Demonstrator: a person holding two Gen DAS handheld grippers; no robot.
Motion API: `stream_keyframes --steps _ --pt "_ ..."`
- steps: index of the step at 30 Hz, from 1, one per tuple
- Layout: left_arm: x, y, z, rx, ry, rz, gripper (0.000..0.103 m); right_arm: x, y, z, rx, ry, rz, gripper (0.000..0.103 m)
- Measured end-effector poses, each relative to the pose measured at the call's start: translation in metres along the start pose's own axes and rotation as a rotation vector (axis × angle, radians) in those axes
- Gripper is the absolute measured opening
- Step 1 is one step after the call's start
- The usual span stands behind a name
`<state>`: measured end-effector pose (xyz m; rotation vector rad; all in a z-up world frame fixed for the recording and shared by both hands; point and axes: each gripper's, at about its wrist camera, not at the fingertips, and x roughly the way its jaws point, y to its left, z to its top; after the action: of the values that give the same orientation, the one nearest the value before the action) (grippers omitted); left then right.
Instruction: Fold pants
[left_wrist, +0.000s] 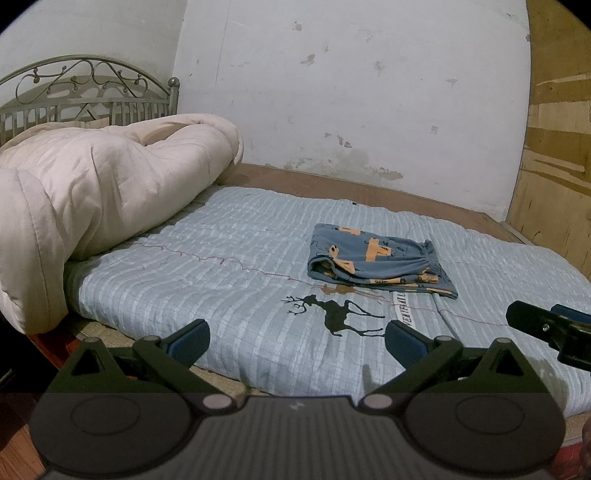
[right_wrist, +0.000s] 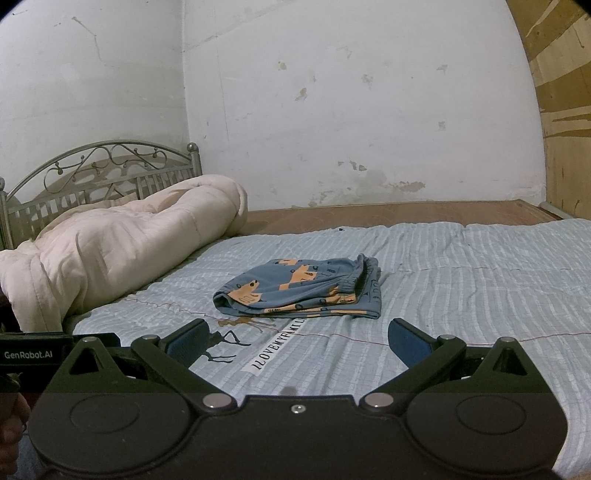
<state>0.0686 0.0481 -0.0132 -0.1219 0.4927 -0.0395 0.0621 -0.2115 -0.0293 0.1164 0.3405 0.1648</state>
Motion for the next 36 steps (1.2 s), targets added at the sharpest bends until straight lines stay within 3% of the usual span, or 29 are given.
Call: stream_keyframes --steps 36 --pt "-0.0010 0.0011 -0.0007 0.006 -0.006 -0.011 0.102 0.0005 0.0010 -0.0006 -0.001 0.000 0.000 0.102"
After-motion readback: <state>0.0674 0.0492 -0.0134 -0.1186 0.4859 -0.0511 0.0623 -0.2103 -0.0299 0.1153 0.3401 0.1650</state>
